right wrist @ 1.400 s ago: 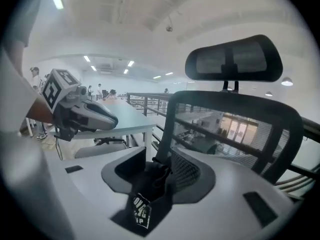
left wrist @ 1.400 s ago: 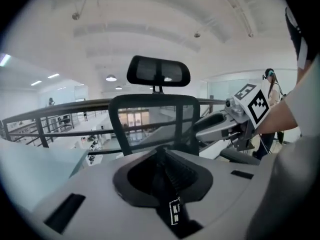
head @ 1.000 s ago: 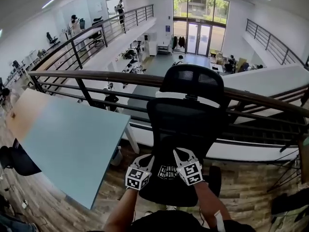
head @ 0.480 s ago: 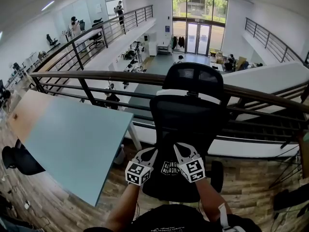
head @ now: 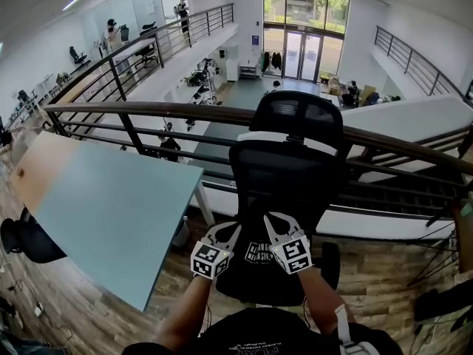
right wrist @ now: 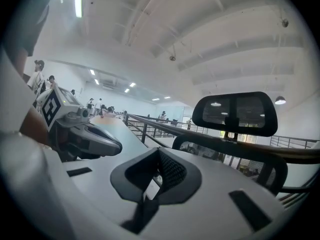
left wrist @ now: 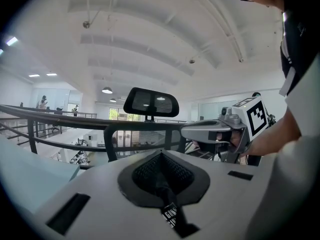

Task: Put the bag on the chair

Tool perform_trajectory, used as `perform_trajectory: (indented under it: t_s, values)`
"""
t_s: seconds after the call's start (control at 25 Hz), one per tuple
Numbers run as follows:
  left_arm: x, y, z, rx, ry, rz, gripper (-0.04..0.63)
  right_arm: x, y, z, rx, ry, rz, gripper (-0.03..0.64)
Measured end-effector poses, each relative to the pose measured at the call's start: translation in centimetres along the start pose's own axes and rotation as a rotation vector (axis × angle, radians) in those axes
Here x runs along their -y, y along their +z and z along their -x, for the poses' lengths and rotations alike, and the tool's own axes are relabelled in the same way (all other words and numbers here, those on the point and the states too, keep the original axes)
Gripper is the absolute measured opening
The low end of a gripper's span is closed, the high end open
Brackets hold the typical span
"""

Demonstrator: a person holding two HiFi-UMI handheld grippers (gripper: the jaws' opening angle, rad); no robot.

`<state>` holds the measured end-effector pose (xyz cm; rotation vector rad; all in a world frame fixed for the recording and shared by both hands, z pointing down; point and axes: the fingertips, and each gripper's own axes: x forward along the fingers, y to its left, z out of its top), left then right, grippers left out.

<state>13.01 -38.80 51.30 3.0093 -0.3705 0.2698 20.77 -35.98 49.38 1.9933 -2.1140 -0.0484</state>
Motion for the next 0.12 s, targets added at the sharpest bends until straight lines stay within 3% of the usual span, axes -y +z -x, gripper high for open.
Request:
perform_trajectory:
  t_s: [0.12]
  values:
    - [-0.54,-0.02,-0.40,-0.011,-0.006,0.003,0.012,0.39,0.48,-0.60,-0.014,-0.005,0.013,0.020]
